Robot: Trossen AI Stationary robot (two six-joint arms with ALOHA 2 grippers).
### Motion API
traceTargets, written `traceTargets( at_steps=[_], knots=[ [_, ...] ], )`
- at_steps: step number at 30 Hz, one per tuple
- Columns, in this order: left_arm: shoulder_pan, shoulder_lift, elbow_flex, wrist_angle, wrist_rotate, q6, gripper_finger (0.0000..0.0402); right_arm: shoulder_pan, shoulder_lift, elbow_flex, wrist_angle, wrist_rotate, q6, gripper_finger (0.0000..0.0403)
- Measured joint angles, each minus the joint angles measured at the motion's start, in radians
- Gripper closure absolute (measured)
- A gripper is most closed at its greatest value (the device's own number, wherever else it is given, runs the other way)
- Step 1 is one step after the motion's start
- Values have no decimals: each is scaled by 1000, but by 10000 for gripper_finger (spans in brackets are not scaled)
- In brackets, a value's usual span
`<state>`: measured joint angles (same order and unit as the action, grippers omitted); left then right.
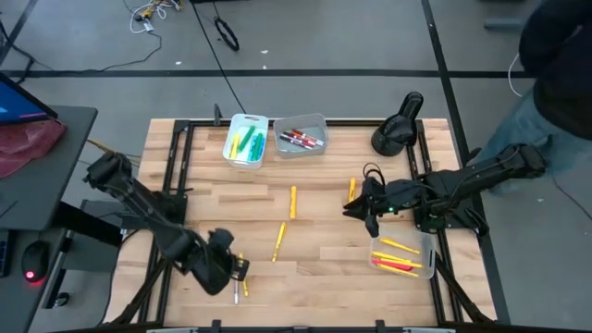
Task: Pick & Place Markers
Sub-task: Put the brown marker pen into the gray bin
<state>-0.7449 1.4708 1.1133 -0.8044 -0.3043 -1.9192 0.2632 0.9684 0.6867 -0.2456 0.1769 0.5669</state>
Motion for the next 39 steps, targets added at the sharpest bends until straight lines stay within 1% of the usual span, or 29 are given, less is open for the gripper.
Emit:
traceTargets(
  at_steps=[3,8,10,12,15,17,21,32,36,39],
  knots=[
    [-38,40,0,-16,55,-117,329,8,0,-10,37,2,2,314],
    [-70,120,0,-15,154,-262,251,8,0,-11,43,0,16,324],
    [-73,156,0,-7,192,-288,224,8,0,-11,44,0,16,326],
    [-72,190,0,21,200,-302,204,8,0,-11,44,0,16,327],
    [-70,241,0,80,191,-326,192,8,0,-11,44,0,16,328],
    [-70,273,0,119,189,-345,194,8,0,-11,44,0,16,328],
    [-70,324,-1,148,189,-371,212,8,0,-11,44,7,16,328],
    [-51,388,3,144,178,-373,259,8,1,-11,44,18,16,328],
    [-50,390,3,119,192,-355,292,8,1,-11,44,18,25,328],
    [-58,392,3,94,215,-343,329,8,1,-11,44,18,25,328]
  ],
)
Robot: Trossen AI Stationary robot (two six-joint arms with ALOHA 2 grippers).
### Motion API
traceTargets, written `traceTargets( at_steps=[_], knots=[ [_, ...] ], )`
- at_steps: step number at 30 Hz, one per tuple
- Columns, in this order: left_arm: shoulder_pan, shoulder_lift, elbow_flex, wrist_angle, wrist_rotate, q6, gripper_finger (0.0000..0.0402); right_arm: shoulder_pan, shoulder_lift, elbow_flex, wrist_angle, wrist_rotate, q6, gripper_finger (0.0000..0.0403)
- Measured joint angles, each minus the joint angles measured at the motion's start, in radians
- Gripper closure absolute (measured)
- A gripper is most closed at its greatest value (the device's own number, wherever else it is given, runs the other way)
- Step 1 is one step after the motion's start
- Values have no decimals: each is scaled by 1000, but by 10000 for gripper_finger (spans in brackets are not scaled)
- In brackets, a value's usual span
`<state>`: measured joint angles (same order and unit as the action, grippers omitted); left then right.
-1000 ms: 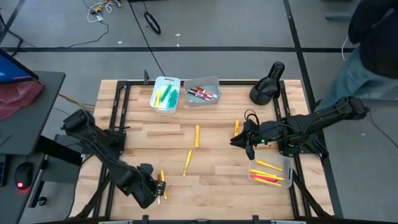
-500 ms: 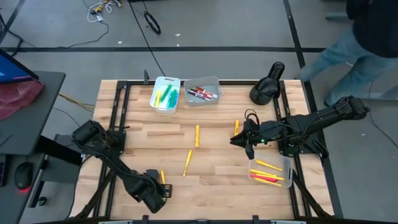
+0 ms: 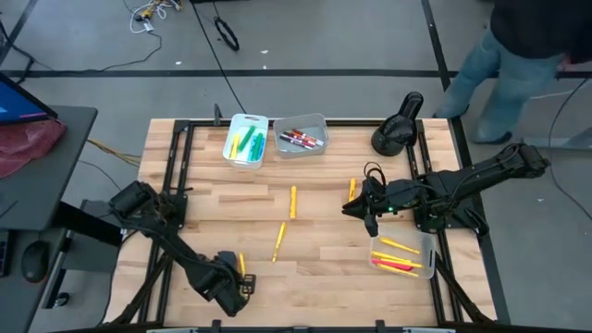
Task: Pick & Place Markers
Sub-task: Put the brown marker pen into the gray bin
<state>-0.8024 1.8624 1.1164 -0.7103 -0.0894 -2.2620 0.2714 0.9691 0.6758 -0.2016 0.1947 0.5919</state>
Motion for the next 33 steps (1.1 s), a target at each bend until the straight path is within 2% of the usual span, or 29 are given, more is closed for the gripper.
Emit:
traceTargets(
  at_steps=[4,10,13,16,19,23,27,30,33],
  knots=[
    [-14,0,0,-12,-6,3,373,0,0,0,0,0,-1,328],
    [-21,-5,-1,-27,0,8,373,0,0,0,0,0,-5,328],
    [-17,-35,-9,-112,37,42,373,0,0,0,0,0,-6,328],
    [-1,-103,-6,-187,74,73,373,0,0,0,0,0,-8,328],
    [39,-201,-7,-302,64,167,373,0,0,0,0,0,-8,328],
    [162,-340,-5,-378,-13,380,373,0,0,0,2,25,-7,328],
    [389,-438,-5,-361,-105,706,373,-2,0,0,2,71,2,328],
    [614,-462,-5,-235,-104,1046,373,-2,0,0,3,101,27,328],
    [832,-444,-4,1,-51,1385,373,-2,0,0,7,126,67,328]
  ],
)
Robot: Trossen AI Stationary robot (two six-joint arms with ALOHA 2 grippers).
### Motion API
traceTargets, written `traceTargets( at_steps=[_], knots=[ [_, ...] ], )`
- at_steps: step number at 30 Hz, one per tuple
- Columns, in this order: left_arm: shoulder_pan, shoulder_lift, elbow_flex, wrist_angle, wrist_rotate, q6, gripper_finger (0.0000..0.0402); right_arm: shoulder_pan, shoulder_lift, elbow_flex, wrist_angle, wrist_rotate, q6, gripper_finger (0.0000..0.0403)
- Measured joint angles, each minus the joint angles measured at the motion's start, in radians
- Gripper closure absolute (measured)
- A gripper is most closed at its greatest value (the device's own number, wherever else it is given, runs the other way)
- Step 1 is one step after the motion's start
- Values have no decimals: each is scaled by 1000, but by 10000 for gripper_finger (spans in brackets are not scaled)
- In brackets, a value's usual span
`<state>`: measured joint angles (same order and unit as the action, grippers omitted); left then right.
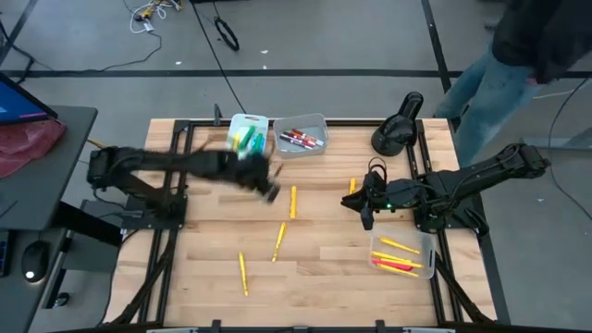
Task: Pick & Place Markers
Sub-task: Put the brown marker pen into the gray bin
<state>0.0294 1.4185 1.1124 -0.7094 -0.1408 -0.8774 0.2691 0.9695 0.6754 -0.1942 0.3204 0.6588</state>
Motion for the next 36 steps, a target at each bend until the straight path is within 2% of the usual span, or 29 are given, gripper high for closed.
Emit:
traceTargets(
  at_steps=[5,9,16,19,23,29,36],
  knots=[
    [269,97,1,391,128,375,373,0,0,0,4,28,113,328],
    [397,201,30,544,188,582,373,-1,0,0,29,95,208,328],
    [503,412,180,585,215,966,373,-40,0,0,126,225,318,328],
    [520,482,218,608,278,1159,373,-64,0,0,177,248,344,328],
    [521,540,231,594,302,1363,356,-89,0,0,248,248,355,328],
    [522,558,231,503,289,1488,347,-102,0,0,293,249,355,328],
    [516,558,231,466,164,1570,334,-103,0,0,295,301,354,328]
  ],
)
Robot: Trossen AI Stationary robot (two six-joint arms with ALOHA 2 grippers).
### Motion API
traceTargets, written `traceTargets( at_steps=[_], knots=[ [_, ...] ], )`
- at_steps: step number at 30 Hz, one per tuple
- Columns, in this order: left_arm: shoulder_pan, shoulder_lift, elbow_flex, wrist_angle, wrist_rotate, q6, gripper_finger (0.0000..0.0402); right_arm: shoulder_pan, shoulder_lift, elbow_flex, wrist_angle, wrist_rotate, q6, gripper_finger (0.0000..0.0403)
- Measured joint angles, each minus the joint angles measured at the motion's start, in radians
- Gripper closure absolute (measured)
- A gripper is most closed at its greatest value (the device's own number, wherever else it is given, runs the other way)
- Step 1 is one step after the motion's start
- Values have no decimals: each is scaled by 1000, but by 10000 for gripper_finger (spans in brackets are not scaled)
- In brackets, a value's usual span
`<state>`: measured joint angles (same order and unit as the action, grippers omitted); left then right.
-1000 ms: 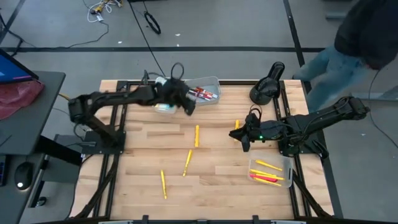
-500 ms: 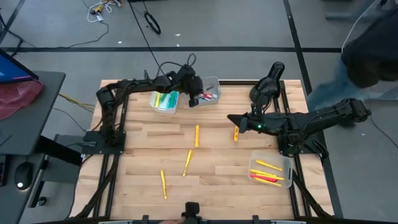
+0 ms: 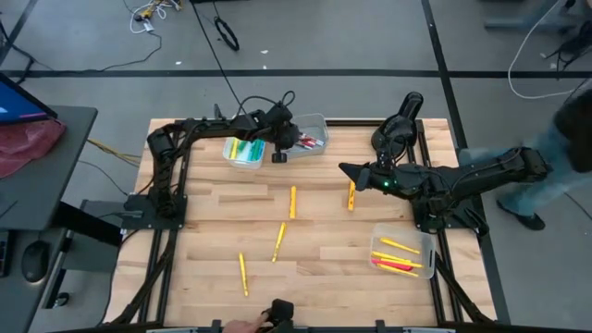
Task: Pick & Place Markers
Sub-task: Put the brown marker pen into the gray bin, then put the yellow pen into the transparent bin
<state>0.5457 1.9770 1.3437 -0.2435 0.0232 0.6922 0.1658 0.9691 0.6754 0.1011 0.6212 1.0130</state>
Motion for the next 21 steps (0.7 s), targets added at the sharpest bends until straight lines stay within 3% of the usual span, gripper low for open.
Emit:
traceTargets(
  at_steps=[8,14,21],
  knots=[
    [-11,-29,0,-71,-17,-47,252,-2,0,0,-4,2,-103,328],
    [-61,-134,0,-145,-84,-267,216,-2,0,0,-14,-23,-203,328],
    [-163,-292,1,-342,-83,-640,225,-2,0,0,-30,-143,-211,328]
  ],
)
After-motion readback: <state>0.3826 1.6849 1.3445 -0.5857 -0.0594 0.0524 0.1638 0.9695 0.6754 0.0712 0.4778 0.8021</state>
